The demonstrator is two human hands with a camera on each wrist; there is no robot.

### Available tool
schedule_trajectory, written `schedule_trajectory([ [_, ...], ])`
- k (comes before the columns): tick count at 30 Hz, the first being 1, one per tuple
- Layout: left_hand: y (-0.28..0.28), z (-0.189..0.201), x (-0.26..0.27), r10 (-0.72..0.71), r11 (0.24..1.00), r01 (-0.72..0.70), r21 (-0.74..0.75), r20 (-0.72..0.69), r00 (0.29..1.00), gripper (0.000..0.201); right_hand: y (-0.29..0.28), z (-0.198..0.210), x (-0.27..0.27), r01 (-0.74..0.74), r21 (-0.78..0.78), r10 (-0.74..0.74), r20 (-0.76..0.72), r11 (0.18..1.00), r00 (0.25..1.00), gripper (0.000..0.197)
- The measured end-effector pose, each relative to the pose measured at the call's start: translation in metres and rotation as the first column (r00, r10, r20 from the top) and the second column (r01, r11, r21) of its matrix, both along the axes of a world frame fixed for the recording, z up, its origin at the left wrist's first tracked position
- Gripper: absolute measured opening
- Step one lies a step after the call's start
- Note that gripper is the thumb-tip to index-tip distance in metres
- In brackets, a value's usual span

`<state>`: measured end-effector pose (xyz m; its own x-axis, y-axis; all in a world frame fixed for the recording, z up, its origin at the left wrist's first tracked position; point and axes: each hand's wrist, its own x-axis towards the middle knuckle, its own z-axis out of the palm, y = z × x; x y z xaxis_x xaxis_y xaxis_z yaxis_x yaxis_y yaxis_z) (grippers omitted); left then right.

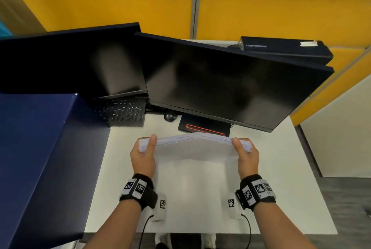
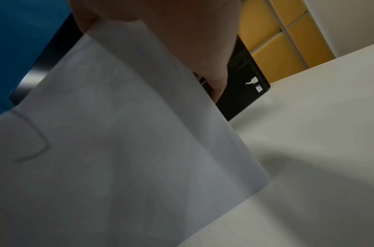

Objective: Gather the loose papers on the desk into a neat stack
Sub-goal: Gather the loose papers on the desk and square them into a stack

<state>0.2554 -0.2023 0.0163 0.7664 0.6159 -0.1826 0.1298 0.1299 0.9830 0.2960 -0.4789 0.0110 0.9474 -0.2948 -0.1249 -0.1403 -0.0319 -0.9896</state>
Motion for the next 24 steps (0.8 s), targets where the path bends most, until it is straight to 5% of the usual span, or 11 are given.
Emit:
schedule_trajectory([
  [3,0.000,0.004,0.007,0.019,1.000,-0.019,-0.008,-0.019,1.000,0.016,0.002,0.007,0.005,0.014,0.008,-0.014,-0.002,1.000,1.000,0.019],
  [12,-0.002,0.006,0.013,0.033,0.995,-0.029,0.095,-0.045,0.998,0.028,0.005,0.013,0.015,0.054,0.078,-0.055,0.007,0.996,0.998,0.033],
  [14,0.010,0.000,0.012,-0.117,0.986,0.123,0.110,-0.059,0.991,0.011,-0.003,0.009,0.015,-0.011,0.047,0.009,0.034,0.999,0.999,0.033],
  [16,0.029,-0.010,0.009,-0.312,0.925,0.334,0.181,-0.141,0.940,0.051,-0.016,0.000,0.016,-0.166,-0.031,0.166,0.011,0.986,0.986,0.027],
  [17,0.037,-0.014,0.009,-0.356,0.894,0.398,0.206,-0.214,0.910,0.055,-0.022,-0.005,0.016,-0.232,-0.053,0.230,-0.038,0.971,0.972,0.031],
  [21,0.044,-0.007,0.023,-0.336,0.863,0.415,0.287,-0.286,0.897,0.014,-0.023,-0.003,0.020,-0.283,-0.213,0.254,-0.153,0.935,0.955,0.022],
  [24,0.045,0.016,0.025,-0.295,0.859,0.330,0.392,-0.147,0.944,0.027,-0.020,0.021,0.022,-0.197,-0.203,0.200,-0.007,0.959,0.980,0.023],
])
